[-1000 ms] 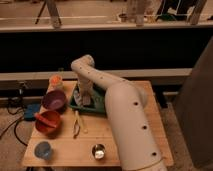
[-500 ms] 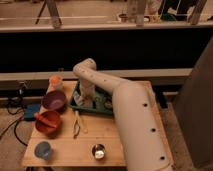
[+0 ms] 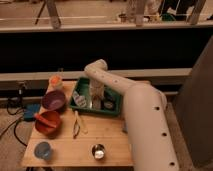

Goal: Wipe tray with eraser

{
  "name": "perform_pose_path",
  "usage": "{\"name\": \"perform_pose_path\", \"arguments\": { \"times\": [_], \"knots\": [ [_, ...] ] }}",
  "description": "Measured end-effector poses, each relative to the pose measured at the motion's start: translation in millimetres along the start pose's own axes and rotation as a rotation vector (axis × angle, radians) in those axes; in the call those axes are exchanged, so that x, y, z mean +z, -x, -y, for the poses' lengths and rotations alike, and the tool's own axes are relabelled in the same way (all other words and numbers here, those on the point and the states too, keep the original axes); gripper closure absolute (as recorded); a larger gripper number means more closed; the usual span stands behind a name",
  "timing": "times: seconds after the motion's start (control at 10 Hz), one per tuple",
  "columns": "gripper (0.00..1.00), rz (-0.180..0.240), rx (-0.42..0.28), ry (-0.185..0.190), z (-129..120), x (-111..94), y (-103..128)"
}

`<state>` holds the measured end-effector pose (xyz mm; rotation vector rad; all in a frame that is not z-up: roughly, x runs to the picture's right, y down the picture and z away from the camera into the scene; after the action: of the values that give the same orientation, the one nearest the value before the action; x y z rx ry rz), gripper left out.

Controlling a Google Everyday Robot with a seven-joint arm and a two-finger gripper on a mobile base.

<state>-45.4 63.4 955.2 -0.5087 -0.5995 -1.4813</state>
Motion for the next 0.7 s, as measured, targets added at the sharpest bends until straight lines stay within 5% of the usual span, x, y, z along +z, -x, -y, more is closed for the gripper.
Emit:
{"name": "perform_pose_path", "arguments": {
  "times": [0.3, 0.7],
  "knots": [
    [1.00, -0.001, 0.023, 0.003, -7, -3, -11],
    [1.00, -0.020, 0.013, -0.012, 21, -8, -28]
  ]
}}
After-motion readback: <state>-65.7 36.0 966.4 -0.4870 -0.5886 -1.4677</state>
